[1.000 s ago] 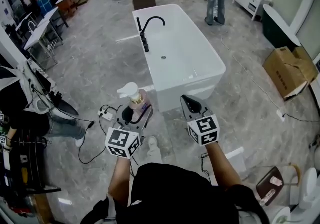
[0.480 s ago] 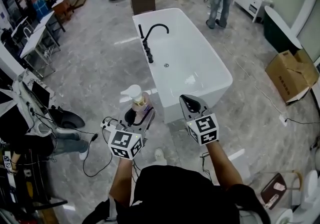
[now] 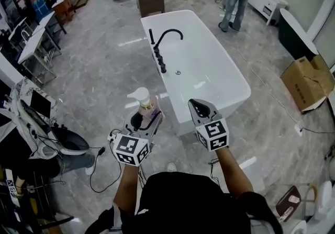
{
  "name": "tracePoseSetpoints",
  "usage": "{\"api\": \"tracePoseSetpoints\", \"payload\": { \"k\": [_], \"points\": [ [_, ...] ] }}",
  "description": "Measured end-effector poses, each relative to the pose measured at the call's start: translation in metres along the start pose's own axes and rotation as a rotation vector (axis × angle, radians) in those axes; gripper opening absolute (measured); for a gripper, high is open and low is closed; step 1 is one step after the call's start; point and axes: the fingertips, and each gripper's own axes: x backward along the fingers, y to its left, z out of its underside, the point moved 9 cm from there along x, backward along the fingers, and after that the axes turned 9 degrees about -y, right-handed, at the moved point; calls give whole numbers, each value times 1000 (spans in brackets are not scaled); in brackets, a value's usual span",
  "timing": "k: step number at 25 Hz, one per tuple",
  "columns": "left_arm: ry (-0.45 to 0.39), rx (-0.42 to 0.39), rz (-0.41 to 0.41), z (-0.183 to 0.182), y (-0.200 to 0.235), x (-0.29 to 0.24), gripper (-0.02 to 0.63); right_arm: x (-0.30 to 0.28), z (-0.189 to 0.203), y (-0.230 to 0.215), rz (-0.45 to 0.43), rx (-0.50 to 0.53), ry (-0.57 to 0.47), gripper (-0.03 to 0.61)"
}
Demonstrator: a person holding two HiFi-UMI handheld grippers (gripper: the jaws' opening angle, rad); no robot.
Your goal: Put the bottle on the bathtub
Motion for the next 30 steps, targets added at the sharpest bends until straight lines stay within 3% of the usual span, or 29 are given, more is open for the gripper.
{"api": "tracePoseSetpoints", "payload": {
  "k": [14, 30],
  "points": [
    [16, 20, 15, 8, 37, -33, 233, -47, 7, -9, -6, -14, 21, 23],
    [11, 29, 5, 15, 52, -128, 233, -107, 14, -90, -36, -21, 12, 23]
  ]
}}
